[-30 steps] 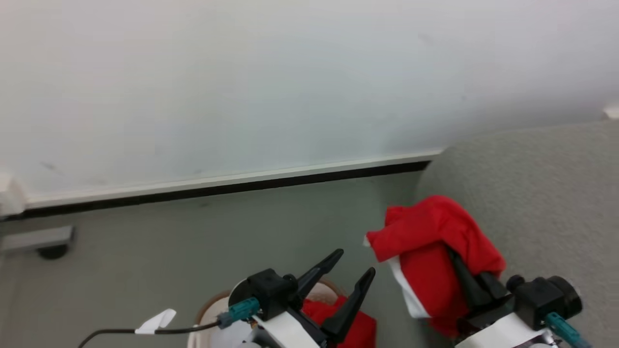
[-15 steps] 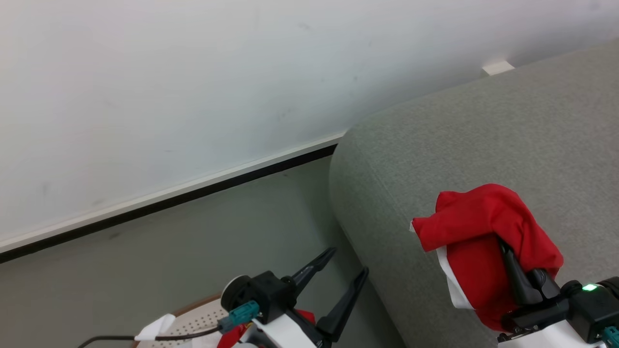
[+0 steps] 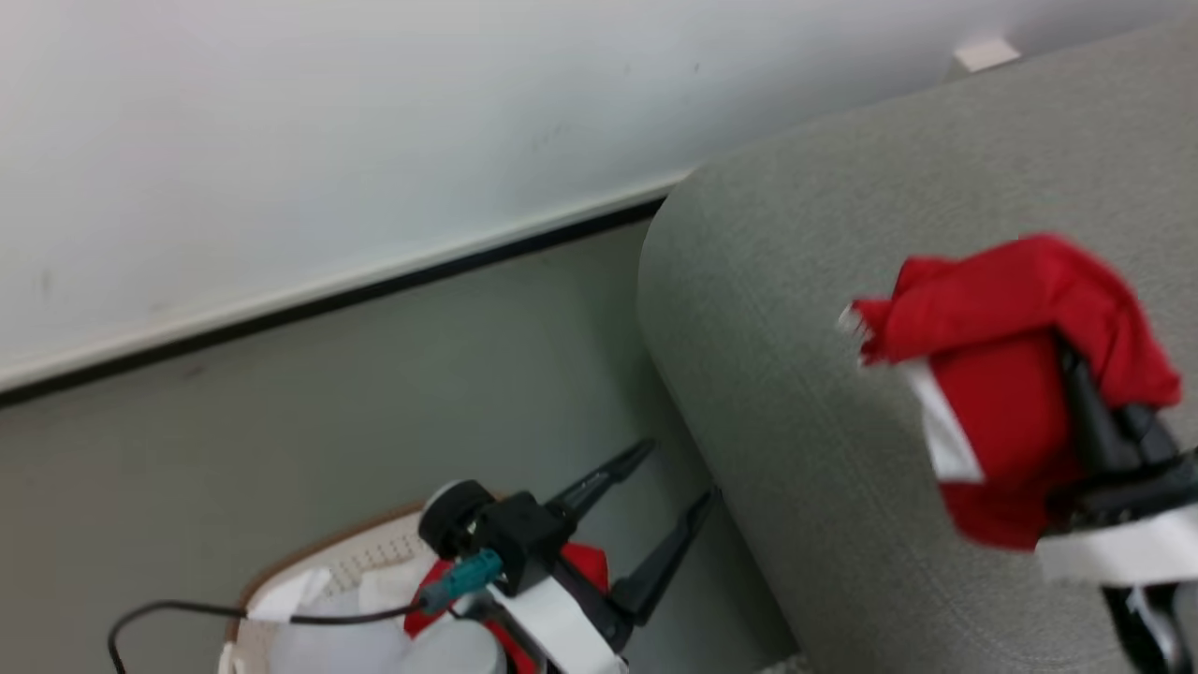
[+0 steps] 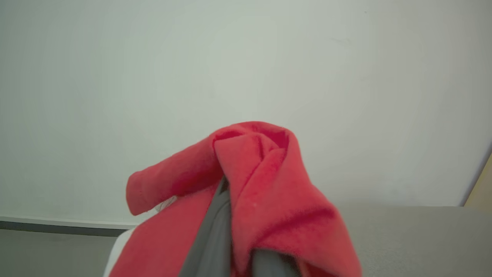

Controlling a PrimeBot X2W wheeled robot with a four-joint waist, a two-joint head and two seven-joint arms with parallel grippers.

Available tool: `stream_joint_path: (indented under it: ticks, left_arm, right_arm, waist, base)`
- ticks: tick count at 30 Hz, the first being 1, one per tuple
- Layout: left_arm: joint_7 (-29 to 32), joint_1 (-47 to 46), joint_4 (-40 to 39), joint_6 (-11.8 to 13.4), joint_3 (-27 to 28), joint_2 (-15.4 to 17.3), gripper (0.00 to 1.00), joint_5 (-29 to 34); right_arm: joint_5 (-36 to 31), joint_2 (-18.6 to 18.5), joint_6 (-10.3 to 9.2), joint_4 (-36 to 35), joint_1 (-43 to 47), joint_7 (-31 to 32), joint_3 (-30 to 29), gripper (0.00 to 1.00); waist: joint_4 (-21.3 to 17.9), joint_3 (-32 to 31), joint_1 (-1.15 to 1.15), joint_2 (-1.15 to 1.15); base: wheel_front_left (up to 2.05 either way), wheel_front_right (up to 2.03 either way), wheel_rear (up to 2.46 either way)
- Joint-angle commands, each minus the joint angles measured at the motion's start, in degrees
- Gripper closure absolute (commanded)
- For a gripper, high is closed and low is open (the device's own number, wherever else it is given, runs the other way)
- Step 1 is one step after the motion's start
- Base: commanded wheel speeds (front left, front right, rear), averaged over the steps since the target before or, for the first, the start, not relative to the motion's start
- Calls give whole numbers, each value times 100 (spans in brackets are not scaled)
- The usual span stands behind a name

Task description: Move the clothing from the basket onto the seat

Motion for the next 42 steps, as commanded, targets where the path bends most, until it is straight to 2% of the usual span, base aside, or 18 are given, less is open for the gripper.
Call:
stream_joint_path:
  ticks: [1, 6, 10, 11, 17, 21, 26, 29, 30, 31, 38, 42]
  left_arm:
    - [-5, -239, -88, -13, -25, 187, 0, 24]
    - [-5, -726, -362, -13, -70, 556, 0, 55]
    - [-5, -1046, -590, -13, 17, 853, 0, 83]
    - [-5, -1046, -590, -13, 17, 853, 0, 83]
    - [-5, -1226, -814, -12, 300, 1112, 0, 106]
    - [-5, -1201, -894, -13, 473, 1173, 0, 148]
    - [-5, -1132, -925, -14, 580, 1117, 0, 165]
    - [-5, -1073, -898, -14, 627, 1070, 0, 173]
    - [-5, -1044, -881, -14, 634, 1060, 0, 175]
    - [-5, -1020, -860, -14, 640, 1044, 0, 173]
    - [-5, -673, -610, -13, 702, 841, 0, 52]
    - [-5, -362, -395, -13, 826, 672, 0, -15]
  right_arm:
    - [199, -149, -12, 166, -499, -1, -67, 100]
    - [550, -615, -12, 763, -1636, 157, -289, 100]
    - [675, -1061, -12, 1521, -2620, 420, -456, 100]
    - [675, -1061, -12, 1521, -2620, 420, -456, 100]
    - [724, -1469, -13, 2589, -3742, 657, -653, 100]
    - [589, -1647, -13, 3365, -4162, 1179, -606, 100]
    - [610, -1600, -12, 4188, -4349, 1894, -460, 98]
    - [648, -1511, -12, 4430, -4309, 2113, -324, 50]
    - [641, -1482, -12, 4468, -4276, 2117, -271, 11]
    - [631, -1467, -12, 4497, -4241, 2109, -224, 0]
    - [665, -1545, -13, 4556, -3834, 2196, 305, 0]
    - [819, -1760, -12, 4276, -3443, 2272, 707, 0]
  waist:
    - [341, 691, 0, -1]
    - [764, 1706, 0, -1]
    - [1019, 2469, 0, -1]
    - [1019, 2469, 0, -1]
    - [1337, 3152, 0, -1]
    - [1431, 3327, 0, -1]
    - [1460, 3322, 0, -1]
    - [1427, 3199, 0, -1]
    - [1409, 3134, 0, -1]
    - [1392, 3051, 0, -1]
    - [1328, 2112, 0, -1]
    - [1359, 1397, 0, -1]
  base:
    - [0, 0, 0]
    - [0, 0, 0]
    - [0, 0, 0]
    - [0, 0, 0]
    - [0, 0, 0]
    - [0, 0, 0]
    - [0, 0, 0]
    - [0, 0, 0]
    - [0, 0, 0]
    - [0, 0, 0]
    - [0, 0, 0]
    - [0, 0, 0]
